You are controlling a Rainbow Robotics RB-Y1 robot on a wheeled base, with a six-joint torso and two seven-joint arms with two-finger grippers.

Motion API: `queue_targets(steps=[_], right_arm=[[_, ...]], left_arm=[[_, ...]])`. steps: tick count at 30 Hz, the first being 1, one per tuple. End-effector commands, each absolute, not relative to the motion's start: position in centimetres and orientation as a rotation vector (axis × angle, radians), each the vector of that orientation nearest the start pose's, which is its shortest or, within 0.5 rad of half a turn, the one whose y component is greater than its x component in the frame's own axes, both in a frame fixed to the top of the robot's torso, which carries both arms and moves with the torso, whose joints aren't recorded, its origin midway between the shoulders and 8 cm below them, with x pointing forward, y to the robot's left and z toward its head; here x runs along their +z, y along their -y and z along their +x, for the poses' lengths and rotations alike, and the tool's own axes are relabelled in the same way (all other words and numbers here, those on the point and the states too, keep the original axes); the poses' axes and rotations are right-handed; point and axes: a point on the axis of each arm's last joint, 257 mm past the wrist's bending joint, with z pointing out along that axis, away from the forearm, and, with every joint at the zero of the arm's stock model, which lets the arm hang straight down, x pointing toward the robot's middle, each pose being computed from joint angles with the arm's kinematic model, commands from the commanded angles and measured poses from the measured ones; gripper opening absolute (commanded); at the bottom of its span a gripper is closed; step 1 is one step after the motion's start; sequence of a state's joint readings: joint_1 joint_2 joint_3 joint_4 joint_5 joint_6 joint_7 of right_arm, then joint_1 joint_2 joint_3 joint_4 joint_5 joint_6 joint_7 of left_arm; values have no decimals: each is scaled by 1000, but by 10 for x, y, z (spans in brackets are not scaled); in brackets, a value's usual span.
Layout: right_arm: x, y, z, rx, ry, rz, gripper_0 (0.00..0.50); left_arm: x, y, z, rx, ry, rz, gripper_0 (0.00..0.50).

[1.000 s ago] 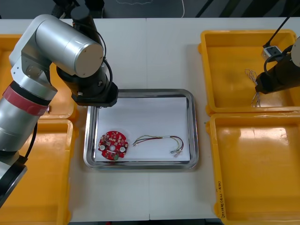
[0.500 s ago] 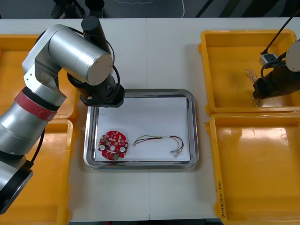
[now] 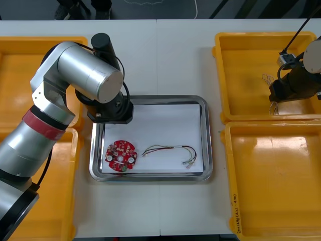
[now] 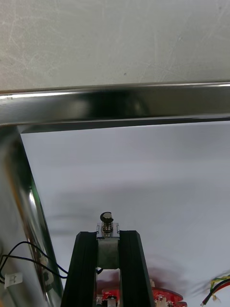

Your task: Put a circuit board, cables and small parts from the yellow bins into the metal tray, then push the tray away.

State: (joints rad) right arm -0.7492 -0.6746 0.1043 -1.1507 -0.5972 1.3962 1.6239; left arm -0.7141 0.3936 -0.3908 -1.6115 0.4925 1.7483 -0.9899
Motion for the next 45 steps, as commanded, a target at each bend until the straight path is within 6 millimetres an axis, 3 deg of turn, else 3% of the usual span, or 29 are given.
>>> queue_targets(steps=[1,8,11,13,15,17,24,29,37,45], right_arm=[[-190,367,592,-94,-2587,-120,500],[-189,361,594,-81,-2585,-106,500],[-189,361,595,-81,-2584,-98,500],[-188,360,595,-84,-2583,-95,500],[-189,357,595,-76,-2584,-90,500],[-189,357,596,-78,-2582,-89,500],[-192,354,597,-84,-2581,-80,500],[-193,352,597,-86,-2582,-79,500],[-201,353,594,-96,-2596,-76,500],[-216,361,596,-75,-2601,-45,500]], left_arm=[[-252,-126,485,-20,-2760,207,0],[-255,-126,485,-20,-2757,216,3],[-257,-126,485,-21,-2755,218,54],[-257,-127,485,-18,-2756,218,191],[-257,-127,485,-18,-2756,218,433],[-257,-128,485,-14,-2755,216,500],[-254,-128,485,-13,-2749,218,500],[-238,-130,483,-8,-2733,213,500],[-184,-149,469,39,-2665,218,500],[-131,-157,478,-44,-2526,190,500]])
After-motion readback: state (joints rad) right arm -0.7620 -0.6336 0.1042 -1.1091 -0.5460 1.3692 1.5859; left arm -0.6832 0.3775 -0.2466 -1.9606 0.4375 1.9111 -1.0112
